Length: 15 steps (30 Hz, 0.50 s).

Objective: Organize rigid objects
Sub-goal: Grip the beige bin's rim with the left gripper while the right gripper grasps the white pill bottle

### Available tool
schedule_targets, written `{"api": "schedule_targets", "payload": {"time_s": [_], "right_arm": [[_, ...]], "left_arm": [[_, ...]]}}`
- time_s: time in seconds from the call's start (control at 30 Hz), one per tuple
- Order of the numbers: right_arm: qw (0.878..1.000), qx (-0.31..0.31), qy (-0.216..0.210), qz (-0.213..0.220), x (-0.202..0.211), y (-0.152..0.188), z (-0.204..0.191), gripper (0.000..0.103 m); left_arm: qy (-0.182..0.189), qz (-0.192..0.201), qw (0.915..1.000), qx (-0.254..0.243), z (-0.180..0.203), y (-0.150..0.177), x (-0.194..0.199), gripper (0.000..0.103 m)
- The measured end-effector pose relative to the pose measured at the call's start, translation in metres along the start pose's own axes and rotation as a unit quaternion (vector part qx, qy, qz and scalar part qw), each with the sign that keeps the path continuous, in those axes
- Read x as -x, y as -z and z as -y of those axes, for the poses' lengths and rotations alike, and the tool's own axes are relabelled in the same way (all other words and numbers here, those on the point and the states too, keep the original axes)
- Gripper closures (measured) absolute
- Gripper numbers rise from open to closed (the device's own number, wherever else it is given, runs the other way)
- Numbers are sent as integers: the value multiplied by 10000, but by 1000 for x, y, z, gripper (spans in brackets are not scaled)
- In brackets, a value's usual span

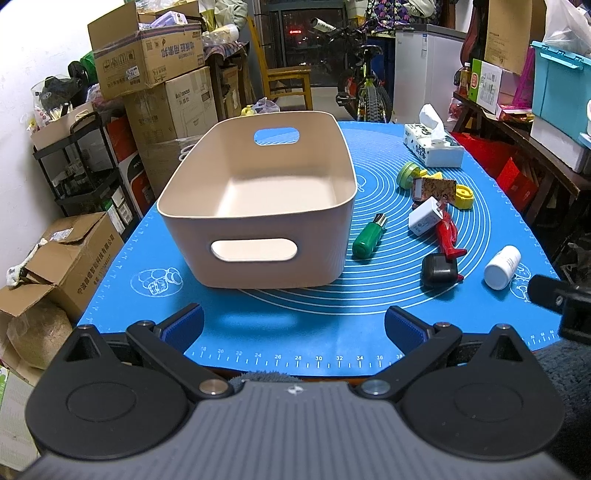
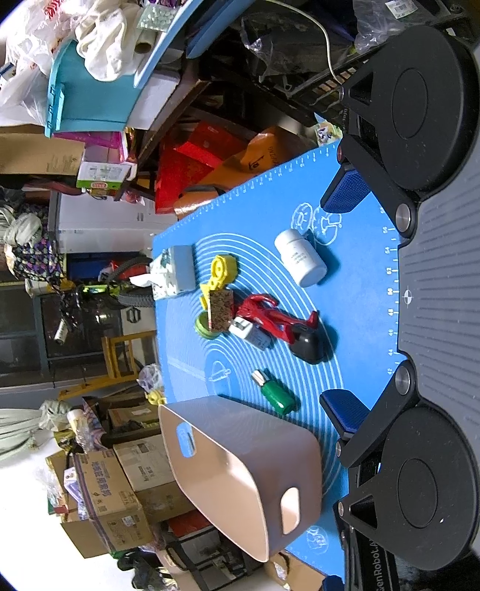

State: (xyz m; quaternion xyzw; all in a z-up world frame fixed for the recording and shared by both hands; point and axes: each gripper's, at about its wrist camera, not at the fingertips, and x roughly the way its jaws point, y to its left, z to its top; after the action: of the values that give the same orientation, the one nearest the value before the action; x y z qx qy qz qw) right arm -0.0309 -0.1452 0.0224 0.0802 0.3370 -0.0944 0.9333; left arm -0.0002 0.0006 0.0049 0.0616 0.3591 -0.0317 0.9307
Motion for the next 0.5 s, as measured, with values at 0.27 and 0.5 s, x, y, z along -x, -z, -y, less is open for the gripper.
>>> {"api": "schedule_targets", "payload": {"time_s": [0.27,0.5], "right_arm": [[9997,-186,-3,133,6,-18,7,2],[9990,-322,7,311,3,-44,15,2]], "left_arm": [[141,-19,9998,164,-21,-17,5,0],[-66,-53,9985,550,-54,-57,4,0]]}}
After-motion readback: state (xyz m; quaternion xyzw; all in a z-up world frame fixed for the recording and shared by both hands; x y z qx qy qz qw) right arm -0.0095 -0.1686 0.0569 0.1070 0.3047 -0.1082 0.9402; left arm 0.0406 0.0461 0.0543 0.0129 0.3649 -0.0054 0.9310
